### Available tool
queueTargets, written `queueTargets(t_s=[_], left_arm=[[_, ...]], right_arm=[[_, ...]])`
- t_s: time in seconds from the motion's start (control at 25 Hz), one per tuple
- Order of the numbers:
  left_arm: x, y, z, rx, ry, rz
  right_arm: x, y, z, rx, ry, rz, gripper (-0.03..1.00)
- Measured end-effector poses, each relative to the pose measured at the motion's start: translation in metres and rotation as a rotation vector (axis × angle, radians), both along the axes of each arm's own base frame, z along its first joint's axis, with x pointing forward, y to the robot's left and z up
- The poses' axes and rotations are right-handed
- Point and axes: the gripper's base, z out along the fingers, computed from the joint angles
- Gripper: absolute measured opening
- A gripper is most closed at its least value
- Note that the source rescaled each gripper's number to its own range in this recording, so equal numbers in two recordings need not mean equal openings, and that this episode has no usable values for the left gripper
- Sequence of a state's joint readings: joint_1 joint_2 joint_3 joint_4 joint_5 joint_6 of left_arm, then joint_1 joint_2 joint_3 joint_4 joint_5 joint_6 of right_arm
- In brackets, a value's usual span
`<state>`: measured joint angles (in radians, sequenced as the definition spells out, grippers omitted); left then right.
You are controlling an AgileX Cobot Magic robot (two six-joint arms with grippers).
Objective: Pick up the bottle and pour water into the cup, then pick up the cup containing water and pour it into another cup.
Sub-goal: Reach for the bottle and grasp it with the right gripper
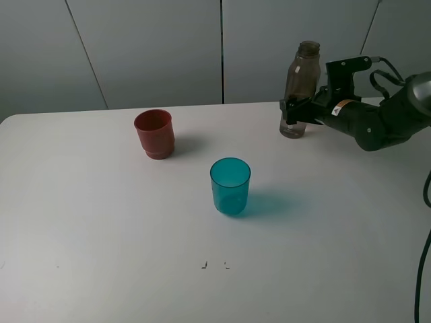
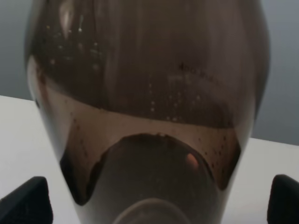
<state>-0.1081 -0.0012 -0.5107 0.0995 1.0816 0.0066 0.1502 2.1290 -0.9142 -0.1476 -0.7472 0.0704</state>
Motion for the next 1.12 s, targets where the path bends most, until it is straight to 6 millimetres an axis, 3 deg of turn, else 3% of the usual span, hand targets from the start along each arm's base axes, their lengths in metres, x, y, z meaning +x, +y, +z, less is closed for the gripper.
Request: queueTargets(t_s=[0.52, 0.76, 0.96, 1.08, 1.12], left_arm=[[0.0, 0.0, 0.0, 0.0, 0.0, 0.0], [0.0, 0.0, 0.0, 0.0, 0.0, 0.0], [0.0, 0.0, 0.0, 0.0, 0.0, 0.0], [0.0, 0.0, 0.0, 0.0, 0.0, 0.0], [0.0, 0.0, 0.0, 0.0, 0.0, 0.0]], right_arm=[[0.023, 0.005, -0.01, 0.035, -0.024, 0.001, 1.0], [0.024, 0.005, -0.021, 0.061, -0.013, -0.006, 1.0], [0.025, 0.006, -0.019, 0.071, -0.041, -0.003, 1.0], [0.026, 0.006, -0.018, 0.075, -0.055, -0.002, 0.88], [0.026, 0.006, -0.018, 0.075, -0.055, -0.002, 0.79]])
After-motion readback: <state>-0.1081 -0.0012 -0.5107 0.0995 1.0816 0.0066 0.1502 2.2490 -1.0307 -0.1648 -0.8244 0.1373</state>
